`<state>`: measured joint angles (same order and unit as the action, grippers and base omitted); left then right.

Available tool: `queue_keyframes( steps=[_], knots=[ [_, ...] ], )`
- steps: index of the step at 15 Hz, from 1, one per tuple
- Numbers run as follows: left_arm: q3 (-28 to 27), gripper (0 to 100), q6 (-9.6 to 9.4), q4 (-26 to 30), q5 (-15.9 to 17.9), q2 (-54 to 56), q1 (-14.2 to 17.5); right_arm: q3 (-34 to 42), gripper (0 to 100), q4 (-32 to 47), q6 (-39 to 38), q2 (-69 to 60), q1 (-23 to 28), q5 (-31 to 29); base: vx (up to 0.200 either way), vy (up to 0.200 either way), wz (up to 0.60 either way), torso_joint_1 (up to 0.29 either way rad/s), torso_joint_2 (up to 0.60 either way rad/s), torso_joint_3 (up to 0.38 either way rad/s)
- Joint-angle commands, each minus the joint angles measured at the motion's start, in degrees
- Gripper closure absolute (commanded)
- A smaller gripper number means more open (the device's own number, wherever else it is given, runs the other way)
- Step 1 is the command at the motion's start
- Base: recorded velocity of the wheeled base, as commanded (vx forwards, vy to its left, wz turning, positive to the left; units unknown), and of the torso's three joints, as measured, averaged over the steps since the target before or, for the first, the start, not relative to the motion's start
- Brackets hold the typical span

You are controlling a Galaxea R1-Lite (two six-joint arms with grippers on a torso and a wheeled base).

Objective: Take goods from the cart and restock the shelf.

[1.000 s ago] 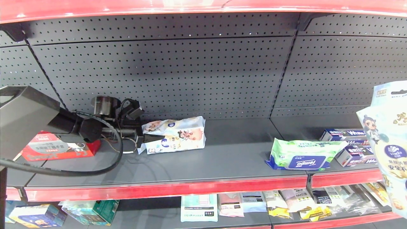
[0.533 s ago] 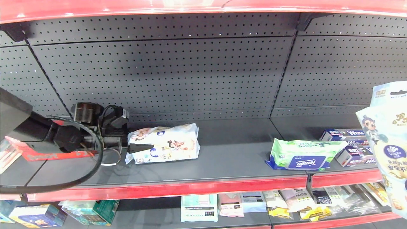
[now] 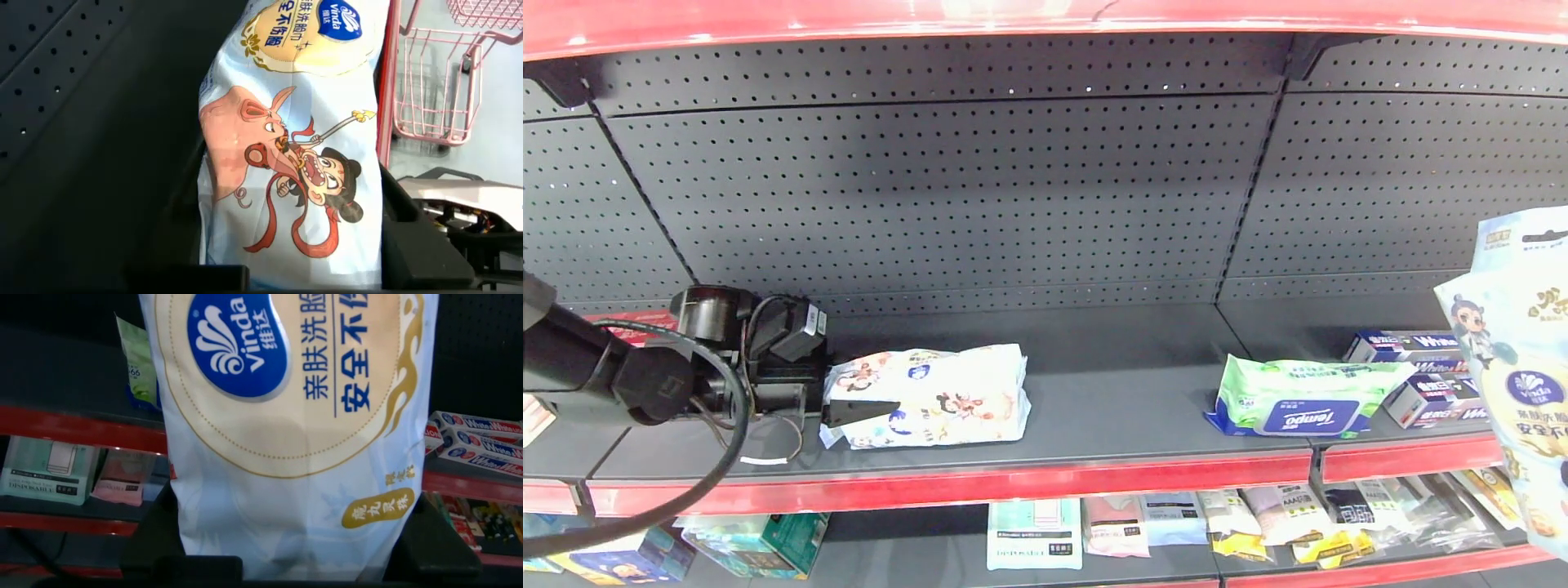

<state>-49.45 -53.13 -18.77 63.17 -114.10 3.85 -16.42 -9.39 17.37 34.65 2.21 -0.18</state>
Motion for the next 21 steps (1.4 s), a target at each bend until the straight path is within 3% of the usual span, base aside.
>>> queue_keyframes(
  steps=[1,10,15,21],
  knots=[
    [0.6,100,-0.66,0.0,0.1,0.5,0.1,0.0,100,0.0,0.0,0.2,0.0,0.0,0.0,0.0,0.0,0.0,0.0,0.0],
    [5.1,100,-3.83,-0.2,0.8,0.8,0.3,-0.2,100,0.0,0.0,0.0,0.1,-0.1,0.0,0.0,0.0,0.0,0.0,0.0],
    [6.2,100,-4.44,-0.2,0.8,0.5,2.9,-0.4,100,0.0,0.0,0.2,0.1,-0.1,0.0,0.0,0.0,0.0,0.0,0.0],
    [6.5,100,-5.58,0.0,2.3,0.2,2.7,-0.4,100,0.0,0.0,0.2,0.1,-0.1,0.0,0.0,0.0,0.0,0.0,0.0]
  ],
)
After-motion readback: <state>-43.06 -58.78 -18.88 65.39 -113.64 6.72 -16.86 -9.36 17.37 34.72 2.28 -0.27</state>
